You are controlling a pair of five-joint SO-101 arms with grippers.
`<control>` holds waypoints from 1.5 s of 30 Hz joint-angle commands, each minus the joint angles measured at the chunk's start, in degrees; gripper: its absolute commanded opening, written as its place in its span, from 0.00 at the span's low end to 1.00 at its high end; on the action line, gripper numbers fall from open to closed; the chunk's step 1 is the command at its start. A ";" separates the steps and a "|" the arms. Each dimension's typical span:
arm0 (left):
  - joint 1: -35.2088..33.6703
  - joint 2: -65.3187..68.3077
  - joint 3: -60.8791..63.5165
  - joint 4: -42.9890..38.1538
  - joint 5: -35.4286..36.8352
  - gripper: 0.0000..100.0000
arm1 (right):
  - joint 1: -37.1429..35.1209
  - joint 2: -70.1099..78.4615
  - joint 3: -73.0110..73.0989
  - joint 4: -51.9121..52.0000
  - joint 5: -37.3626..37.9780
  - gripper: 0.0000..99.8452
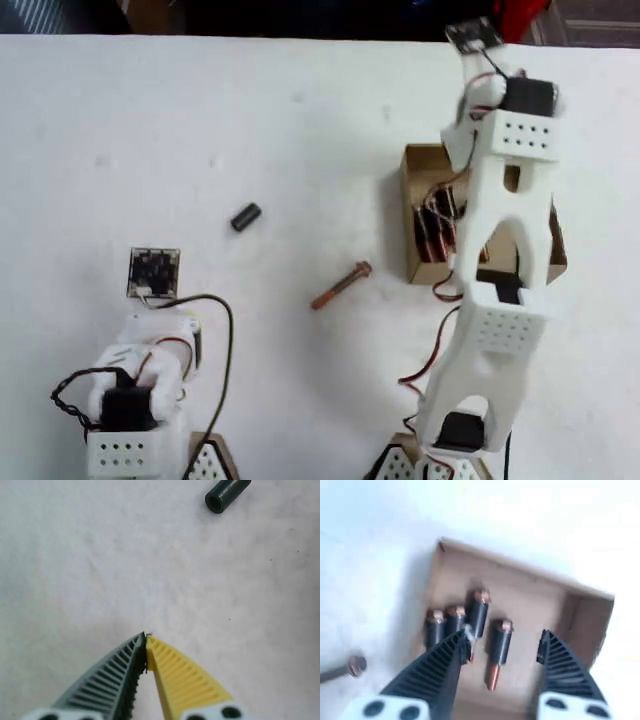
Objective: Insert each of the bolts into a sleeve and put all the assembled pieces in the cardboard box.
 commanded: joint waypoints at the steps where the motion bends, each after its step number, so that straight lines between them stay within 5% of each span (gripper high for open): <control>1: -0.48 -0.48 -0.09 -1.32 -0.70 0.02 | -4.70 -0.75 -9.76 3.47 -5.10 0.20; 25: -10.51 -0.57 -0.09 -3.87 -0.35 0.02 | -37.76 7.34 -6.24 0.22 -28.48 0.20; 39: -10.51 -0.57 -0.09 -4.04 -0.62 0.02 | -41.36 17.45 -6.24 -11.21 -29.19 0.20; 45: -10.51 -0.57 -0.09 -4.04 -0.62 0.02 | -41.36 20.70 -6.24 -16.04 -41.32 0.20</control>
